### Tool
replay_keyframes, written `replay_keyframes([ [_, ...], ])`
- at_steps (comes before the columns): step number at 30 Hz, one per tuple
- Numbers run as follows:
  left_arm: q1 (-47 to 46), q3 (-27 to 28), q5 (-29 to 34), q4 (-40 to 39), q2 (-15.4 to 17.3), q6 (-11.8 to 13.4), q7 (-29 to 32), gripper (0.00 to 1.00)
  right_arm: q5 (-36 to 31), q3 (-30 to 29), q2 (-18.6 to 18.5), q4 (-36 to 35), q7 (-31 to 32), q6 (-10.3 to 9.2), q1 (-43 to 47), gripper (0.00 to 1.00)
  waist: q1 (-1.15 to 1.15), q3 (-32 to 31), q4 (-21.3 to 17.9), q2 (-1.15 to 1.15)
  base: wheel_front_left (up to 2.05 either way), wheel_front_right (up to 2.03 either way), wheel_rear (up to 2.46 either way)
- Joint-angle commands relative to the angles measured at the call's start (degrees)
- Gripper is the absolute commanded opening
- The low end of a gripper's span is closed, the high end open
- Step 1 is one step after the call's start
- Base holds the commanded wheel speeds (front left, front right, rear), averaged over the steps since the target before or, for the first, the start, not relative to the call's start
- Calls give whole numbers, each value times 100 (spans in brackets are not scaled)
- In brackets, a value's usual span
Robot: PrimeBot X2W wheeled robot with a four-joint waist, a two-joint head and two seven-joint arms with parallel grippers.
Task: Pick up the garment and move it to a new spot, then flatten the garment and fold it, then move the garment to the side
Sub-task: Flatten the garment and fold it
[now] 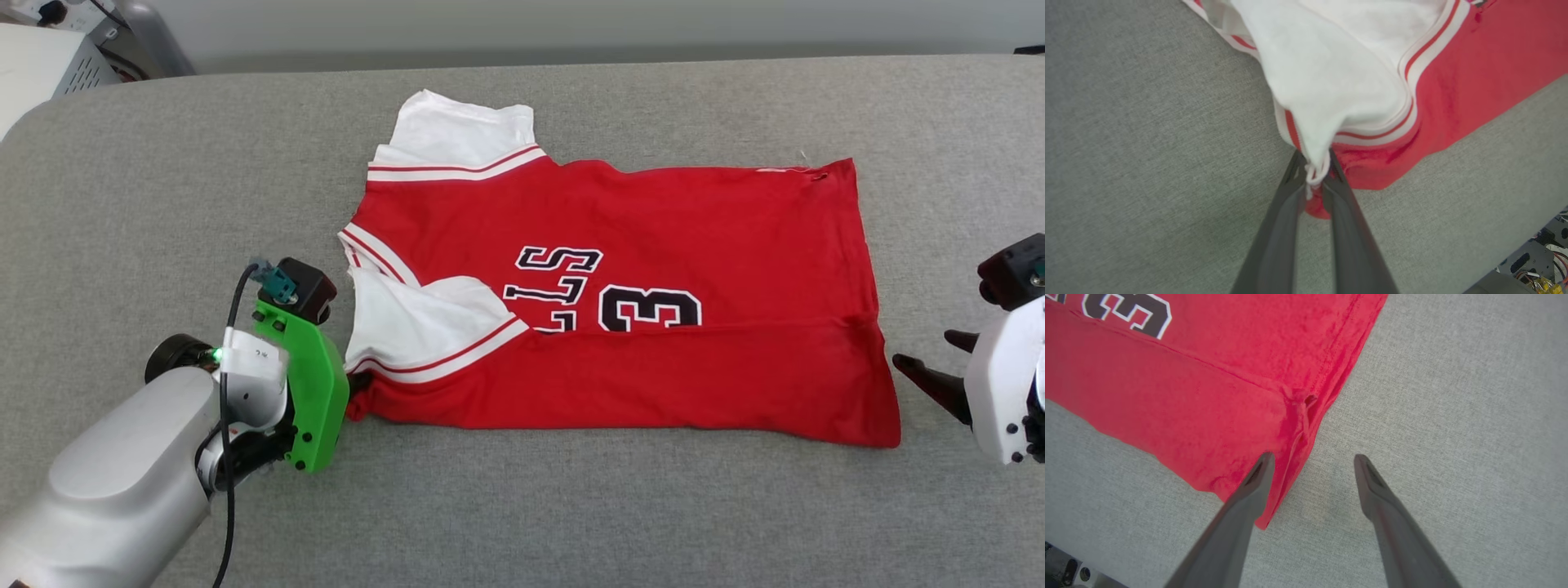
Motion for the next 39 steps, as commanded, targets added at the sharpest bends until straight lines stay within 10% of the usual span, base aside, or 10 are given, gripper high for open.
replay_keyframes([
  [1, -38, 9, 71, -58, 32, 17, -44, 0, 30, 29, 81, 45, 84, -4, 74, 100, 0, 76, 62, 0, 0, 0, 0],
  [15, 50, -38, 220, -176, 21, 127, -282, 0, -68, 597, 884, 1309, 91, -4, 227, 100, 0, 346, 162, 0, 0, 0, 0],
  [16, 94, -38, 202, -159, 30, 128, -307, 0, -34, 607, 897, 1325, -6, -4, 208, 0, 0, 308, 136, 0, 0, 0, 0],
  [39, 1430, -100, -231, -1640, 914, 623, -399, 0, 308, -388, -175, -481, -440, -4, 1510, 0, 0, -707, 116, 0, 0, 0, 0],
])
